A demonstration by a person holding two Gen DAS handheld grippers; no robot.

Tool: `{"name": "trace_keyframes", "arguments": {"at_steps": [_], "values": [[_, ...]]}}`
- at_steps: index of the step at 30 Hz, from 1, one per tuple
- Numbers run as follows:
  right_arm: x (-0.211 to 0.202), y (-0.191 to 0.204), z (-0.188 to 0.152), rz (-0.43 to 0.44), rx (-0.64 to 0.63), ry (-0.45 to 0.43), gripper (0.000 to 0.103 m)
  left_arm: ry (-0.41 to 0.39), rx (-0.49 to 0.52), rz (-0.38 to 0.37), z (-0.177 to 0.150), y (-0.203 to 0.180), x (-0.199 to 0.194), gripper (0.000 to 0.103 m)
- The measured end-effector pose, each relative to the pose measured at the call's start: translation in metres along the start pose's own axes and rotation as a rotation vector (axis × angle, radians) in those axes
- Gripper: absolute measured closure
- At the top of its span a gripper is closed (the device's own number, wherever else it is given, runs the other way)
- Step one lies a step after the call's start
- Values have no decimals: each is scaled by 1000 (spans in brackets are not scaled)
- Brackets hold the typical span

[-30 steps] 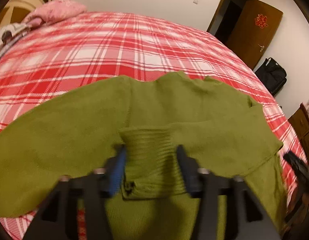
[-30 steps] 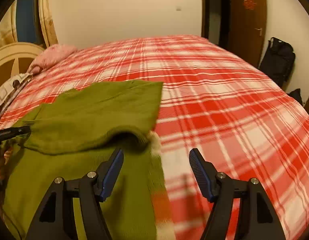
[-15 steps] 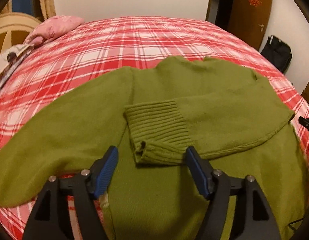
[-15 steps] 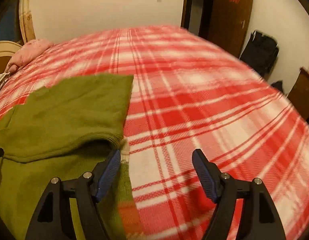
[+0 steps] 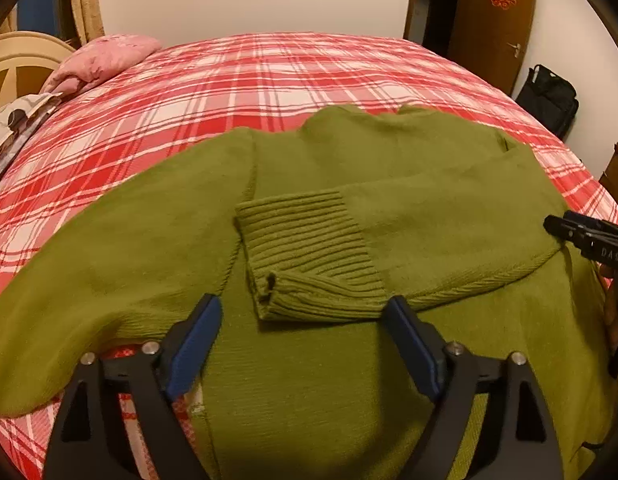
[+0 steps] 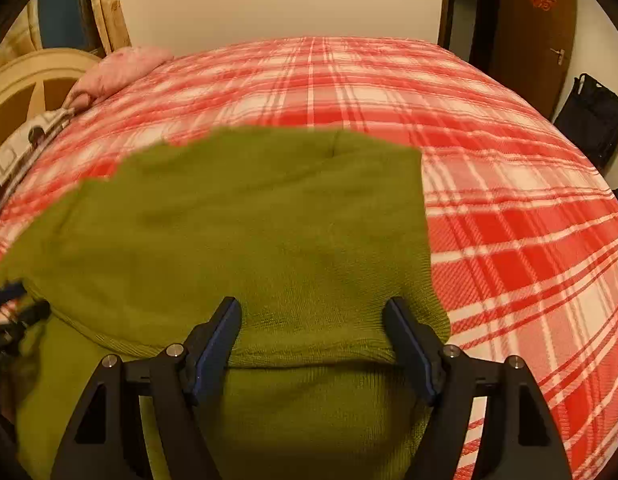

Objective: Fold small clothes

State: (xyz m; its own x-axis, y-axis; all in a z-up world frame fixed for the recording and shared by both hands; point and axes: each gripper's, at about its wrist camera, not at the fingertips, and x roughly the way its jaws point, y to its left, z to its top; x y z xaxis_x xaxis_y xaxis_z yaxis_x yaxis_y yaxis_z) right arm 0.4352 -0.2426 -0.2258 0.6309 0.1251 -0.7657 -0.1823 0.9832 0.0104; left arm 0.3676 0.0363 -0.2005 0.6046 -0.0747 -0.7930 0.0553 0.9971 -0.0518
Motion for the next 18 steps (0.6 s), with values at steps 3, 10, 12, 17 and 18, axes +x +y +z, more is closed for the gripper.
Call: {"name": "trace_keyframes", "arguments": {"at_steps": [3, 10, 12, 17, 18], "values": [[-6, 2, -1, -27, -19, 29, 28, 1, 4, -6, 0, -1, 0, 13], [-27, 44, 20, -33, -81, 6, 28, -12, -11, -11, -1, 1, -7, 12], [-26, 64, 23, -8, -119, 0, 28, -16, -36, -19, -4, 5, -13, 12], [-12, 115, 27, 44, -190, -2, 28, -54, -69, -27, -10, 20, -32, 12], [-9, 125, 27, 60, -194, 2, 28, -57, -69, -20, -10, 22, -35, 12]]}}
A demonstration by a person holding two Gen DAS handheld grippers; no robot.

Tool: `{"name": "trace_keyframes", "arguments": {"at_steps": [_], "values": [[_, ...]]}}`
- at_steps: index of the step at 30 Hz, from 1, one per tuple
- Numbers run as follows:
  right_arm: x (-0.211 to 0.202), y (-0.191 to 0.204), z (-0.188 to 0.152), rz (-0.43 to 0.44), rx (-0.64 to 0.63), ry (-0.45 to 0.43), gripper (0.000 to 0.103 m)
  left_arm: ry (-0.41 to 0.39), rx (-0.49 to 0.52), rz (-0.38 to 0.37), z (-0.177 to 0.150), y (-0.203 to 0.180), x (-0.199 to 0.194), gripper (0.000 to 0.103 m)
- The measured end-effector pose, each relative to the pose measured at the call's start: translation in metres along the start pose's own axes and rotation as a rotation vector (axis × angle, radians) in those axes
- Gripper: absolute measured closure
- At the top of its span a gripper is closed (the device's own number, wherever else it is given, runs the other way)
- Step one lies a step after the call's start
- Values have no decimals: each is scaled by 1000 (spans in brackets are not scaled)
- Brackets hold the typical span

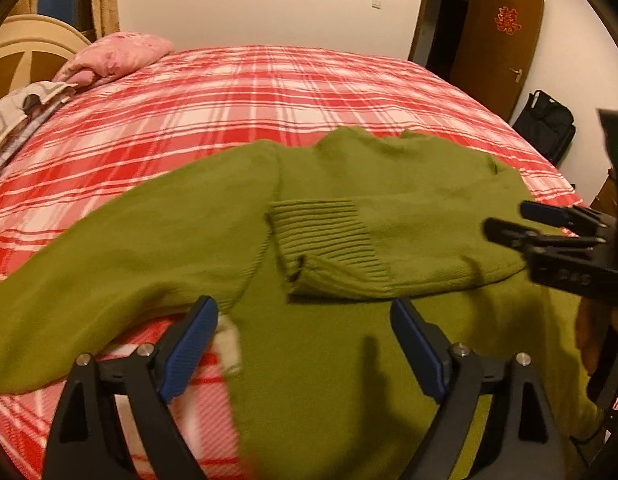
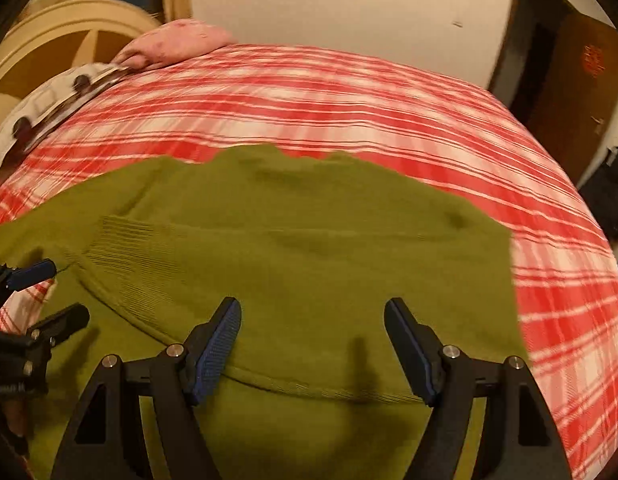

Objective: Fold small clothes

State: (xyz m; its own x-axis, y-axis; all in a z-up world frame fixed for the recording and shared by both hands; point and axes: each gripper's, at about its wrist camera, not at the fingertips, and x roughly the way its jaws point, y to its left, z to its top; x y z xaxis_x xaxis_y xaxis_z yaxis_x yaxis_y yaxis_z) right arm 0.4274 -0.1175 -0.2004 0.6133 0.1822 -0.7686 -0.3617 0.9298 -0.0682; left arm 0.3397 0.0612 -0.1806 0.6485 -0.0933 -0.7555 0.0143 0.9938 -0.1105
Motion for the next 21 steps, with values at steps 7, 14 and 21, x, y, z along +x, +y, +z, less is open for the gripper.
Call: {"name": "trace_keyframes", "arguments": {"at_steps": [7, 14, 21], "values": [[17, 51, 7, 102, -37, -7, 28, -68, -27, 92, 0, 34, -26, 12], [18, 101, -22, 192, -173, 38, 29, -73, -98, 115, -15, 70, -46, 11], [-2, 98, 2, 237, -97, -73, 32, -83, -152, 131, -26, 88, -54, 8]]}}
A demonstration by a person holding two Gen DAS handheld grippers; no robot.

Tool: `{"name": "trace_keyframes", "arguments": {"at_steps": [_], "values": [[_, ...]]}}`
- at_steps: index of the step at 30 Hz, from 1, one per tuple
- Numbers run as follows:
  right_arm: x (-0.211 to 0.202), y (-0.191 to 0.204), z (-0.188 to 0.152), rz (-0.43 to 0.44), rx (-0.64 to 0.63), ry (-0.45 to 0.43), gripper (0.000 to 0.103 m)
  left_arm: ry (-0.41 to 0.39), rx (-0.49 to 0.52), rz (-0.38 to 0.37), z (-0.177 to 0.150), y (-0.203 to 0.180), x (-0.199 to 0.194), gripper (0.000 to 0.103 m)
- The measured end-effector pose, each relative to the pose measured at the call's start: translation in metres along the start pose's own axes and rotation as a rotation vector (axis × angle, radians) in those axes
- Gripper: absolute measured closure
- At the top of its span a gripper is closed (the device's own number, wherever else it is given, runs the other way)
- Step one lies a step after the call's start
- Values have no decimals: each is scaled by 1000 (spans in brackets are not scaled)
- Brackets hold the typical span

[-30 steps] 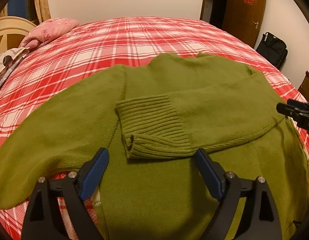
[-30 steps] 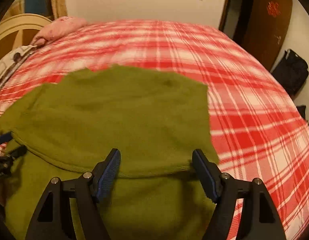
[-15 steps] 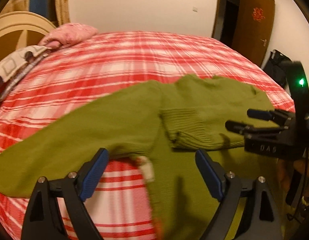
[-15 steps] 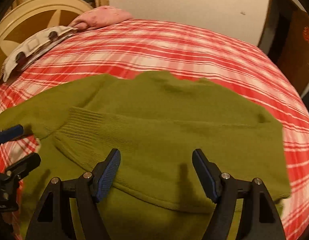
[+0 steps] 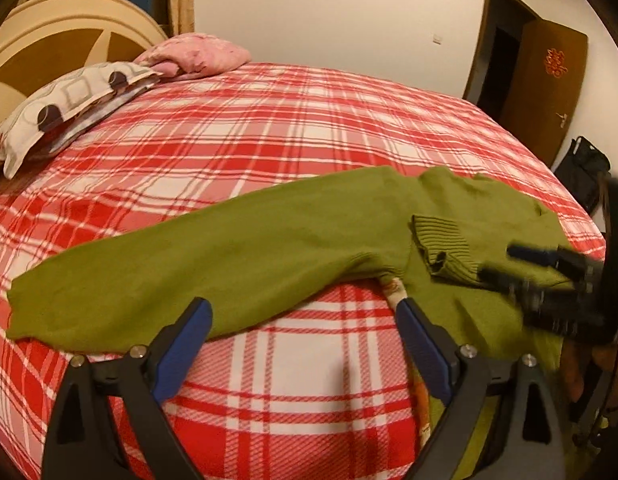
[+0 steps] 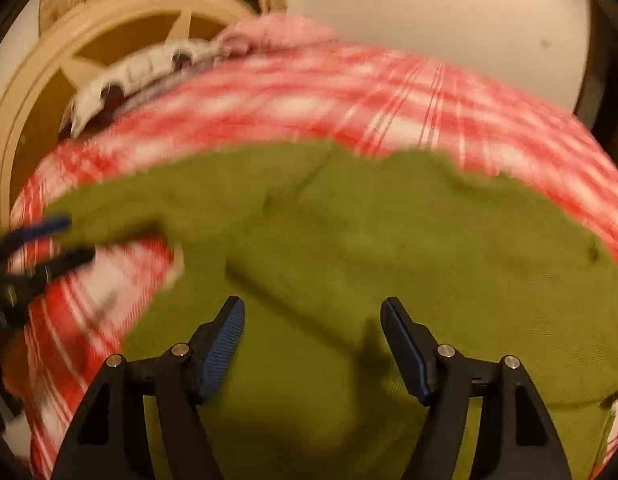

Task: Fold small clothes
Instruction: 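Move the left tool to the other sleeve cuff and grasp it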

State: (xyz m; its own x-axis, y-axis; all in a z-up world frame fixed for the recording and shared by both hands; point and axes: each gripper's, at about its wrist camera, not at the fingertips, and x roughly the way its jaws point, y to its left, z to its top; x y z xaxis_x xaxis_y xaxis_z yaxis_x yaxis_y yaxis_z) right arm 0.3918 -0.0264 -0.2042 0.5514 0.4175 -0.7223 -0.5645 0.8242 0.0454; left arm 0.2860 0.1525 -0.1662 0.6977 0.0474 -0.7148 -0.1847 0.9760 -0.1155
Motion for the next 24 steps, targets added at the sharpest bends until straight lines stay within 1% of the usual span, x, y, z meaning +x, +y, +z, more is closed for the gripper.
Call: {"name": "trace_keyframes", "arguments": {"at_steps": [3, 4, 5, 7, 8, 10, 13, 16, 18, 19, 22, 24], "values": [[14, 3, 14, 61, 55, 12, 32, 3, 3, 1, -1, 2, -2, 7], [21, 6, 15, 82, 57, 32, 36, 1, 6, 5, -2, 4, -4, 7], [26, 11, 14, 100, 55, 53, 36, -2, 7, 12, -3, 6, -6, 7], [35, 21, 4, 162, 44, 99, 36, -4, -2, 27, -4, 16, -10, 7], [37, 28, -4, 170, 20, 105, 36, -5, -9, 39, -4, 23, -12, 7], [32, 41, -14, 121, -56, 80, 36, -14, -18, 65, -7, 37, -17, 7], [29, 40, -18, 130, -45, 78, 36, -13, -37, 119, -12, 62, -21, 7], [26, 43, -22, 122, -77, 76, 36, -11, -65, 179, -15, 91, -26, 7], [23, 48, -26, 109, -113, 73, 36, -16, -97, 220, -18, 113, -32, 7], [22, 49, -27, 109, -119, 75, 36, -17, -128, 245, -20, 129, -35, 7], [20, 48, -29, 122, -113, 77, 36, -25, -199, 308, -26, 167, -44, 7], [19, 47, -31, 120, -111, 76, 36, -33, -228, 353, -29, 186, -47, 7]]}}
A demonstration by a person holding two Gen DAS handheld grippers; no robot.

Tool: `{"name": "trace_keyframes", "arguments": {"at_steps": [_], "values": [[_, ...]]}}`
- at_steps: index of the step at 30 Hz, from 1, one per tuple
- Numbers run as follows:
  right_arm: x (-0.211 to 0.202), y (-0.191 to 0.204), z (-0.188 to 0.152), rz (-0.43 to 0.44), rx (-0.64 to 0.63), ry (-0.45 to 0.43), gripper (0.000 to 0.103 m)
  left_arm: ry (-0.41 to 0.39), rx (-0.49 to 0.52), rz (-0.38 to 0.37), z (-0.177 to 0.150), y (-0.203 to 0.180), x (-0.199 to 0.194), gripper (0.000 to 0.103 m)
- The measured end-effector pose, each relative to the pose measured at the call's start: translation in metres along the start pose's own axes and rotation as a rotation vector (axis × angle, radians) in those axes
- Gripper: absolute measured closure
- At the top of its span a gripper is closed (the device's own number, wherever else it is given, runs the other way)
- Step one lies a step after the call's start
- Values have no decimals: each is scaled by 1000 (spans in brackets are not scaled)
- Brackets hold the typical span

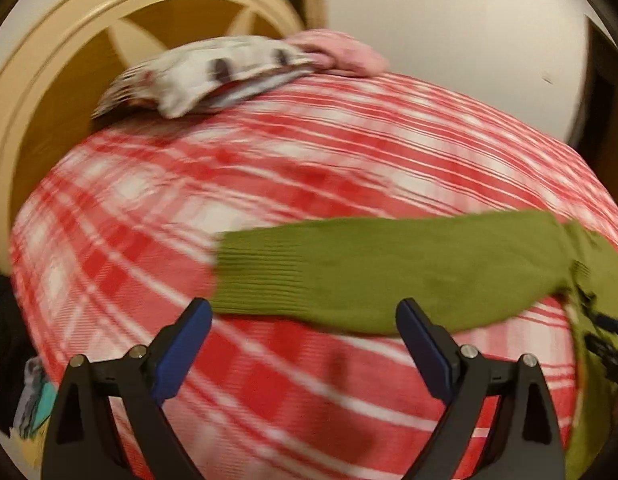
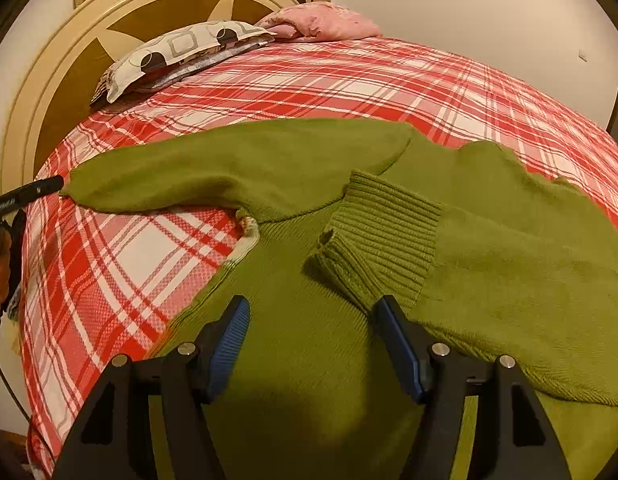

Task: Fold small clothes
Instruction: 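Move the left tool to the other sleeve cuff and grasp it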

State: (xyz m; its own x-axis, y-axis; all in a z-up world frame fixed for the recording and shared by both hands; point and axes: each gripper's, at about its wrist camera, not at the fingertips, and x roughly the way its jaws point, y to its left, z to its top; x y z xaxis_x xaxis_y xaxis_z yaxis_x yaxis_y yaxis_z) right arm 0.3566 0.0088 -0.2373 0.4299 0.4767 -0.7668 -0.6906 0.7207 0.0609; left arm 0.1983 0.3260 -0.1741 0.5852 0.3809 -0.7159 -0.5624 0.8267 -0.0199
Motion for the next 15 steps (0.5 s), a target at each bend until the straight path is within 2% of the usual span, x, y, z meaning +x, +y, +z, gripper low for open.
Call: {"name": "trace_keyframes", "arguments": {"at_steps": [2, 5, 9, 11, 15], "values": [[-1, 2, -1, 1, -1, 16, 36, 0, -37, 49, 1, 21, 5, 7], [-7, 6, -7, 13, -2, 22, 36, -1, -100, 68, 2, 44, 14, 7], [-22, 12, -16, 0, -1, 6, 36, 16, -165, 25, 1, 56, 29, 7], [-30, 17, -20, -5, -6, -8, 36, 32, -176, -27, 1, 51, 37, 8], [-51, 30, -29, 7, -25, -43, 36, 62, -210, -74, 3, 42, 54, 15]]}}
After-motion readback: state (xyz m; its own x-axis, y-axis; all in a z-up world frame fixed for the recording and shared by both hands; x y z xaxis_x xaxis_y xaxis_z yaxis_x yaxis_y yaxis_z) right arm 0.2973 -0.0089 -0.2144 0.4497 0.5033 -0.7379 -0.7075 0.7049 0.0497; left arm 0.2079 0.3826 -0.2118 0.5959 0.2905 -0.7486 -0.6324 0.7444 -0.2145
